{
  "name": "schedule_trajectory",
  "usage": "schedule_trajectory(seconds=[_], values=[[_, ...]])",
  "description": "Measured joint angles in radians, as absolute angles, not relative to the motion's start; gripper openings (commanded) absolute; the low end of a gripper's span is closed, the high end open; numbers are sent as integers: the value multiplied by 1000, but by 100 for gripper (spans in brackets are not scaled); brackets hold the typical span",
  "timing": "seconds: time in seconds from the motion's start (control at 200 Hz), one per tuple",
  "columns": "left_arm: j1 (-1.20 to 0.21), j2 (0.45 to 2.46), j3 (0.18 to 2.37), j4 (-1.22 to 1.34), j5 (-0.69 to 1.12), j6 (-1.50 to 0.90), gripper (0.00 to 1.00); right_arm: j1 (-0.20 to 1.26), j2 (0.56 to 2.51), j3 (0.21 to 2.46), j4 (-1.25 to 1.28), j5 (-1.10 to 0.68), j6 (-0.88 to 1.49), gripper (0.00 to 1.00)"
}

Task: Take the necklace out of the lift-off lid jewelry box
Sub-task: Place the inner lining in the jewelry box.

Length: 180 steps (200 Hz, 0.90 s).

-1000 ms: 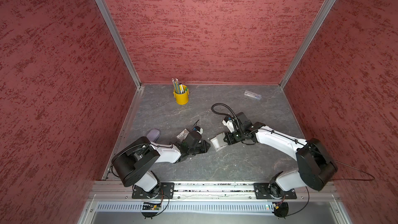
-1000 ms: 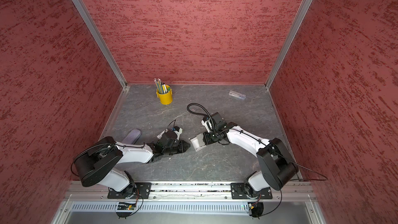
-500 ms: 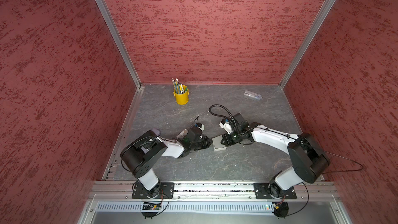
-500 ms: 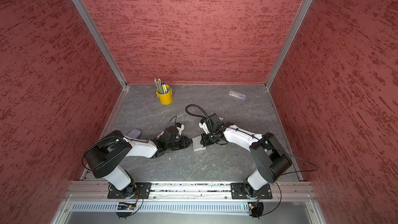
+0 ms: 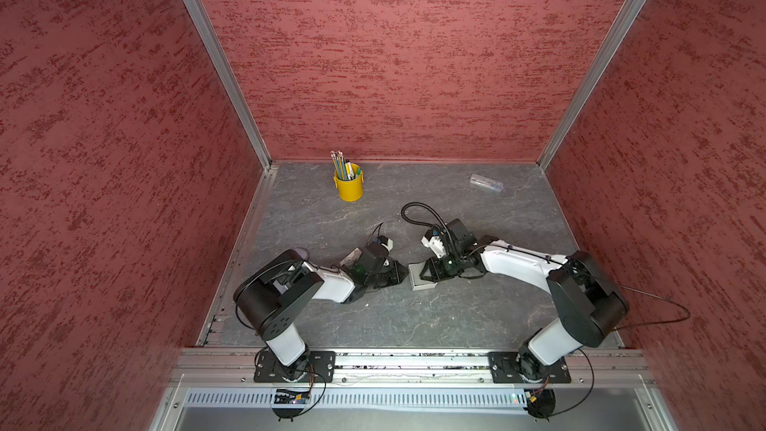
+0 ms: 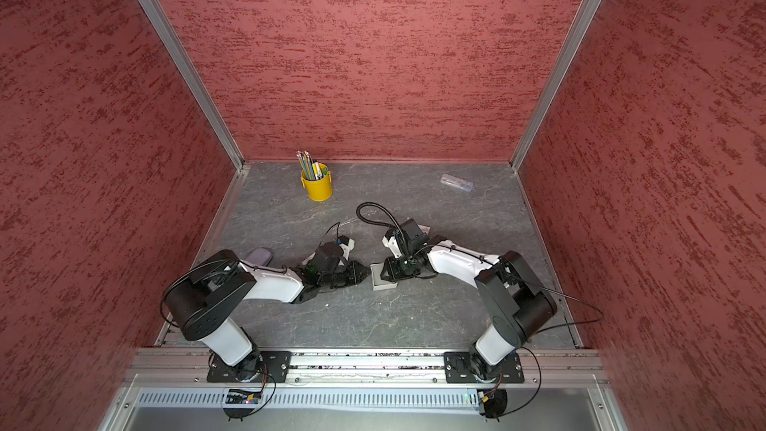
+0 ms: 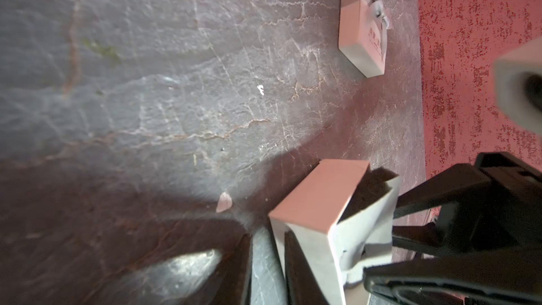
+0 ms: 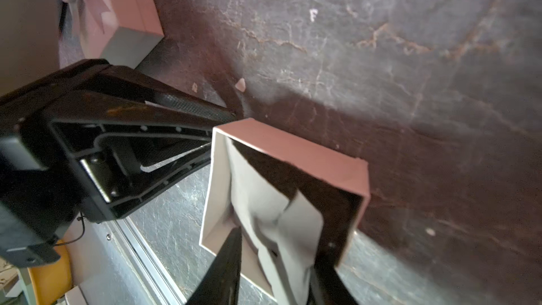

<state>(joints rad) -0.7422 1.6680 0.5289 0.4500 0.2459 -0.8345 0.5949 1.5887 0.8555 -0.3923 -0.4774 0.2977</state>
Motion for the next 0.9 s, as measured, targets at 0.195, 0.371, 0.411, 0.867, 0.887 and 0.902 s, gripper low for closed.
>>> schedule_trajectory(seconds=[0.195,0.371,0.411,0.867,0.887,0.902], values=[[-741,1668,529,450,246,-834,21,599,1530,855,-411,-402,330,55],[-739,1668,529,450,246,-834,21,599,1491,861,-443,-348,346,56],[-739,1668,529,450,247,-834,21,599,1484,867,-454,-330,348,55],[-744,1695,567,455,267,-834,19,623,1444,902,-474,-229,362,40],[-746,1698,569,455,268,-834,19,626,1453,900,-463,-232,366,39],[-746,1700,570,455,269,-834,19,627,1460,898,-454,-234,368,39]])
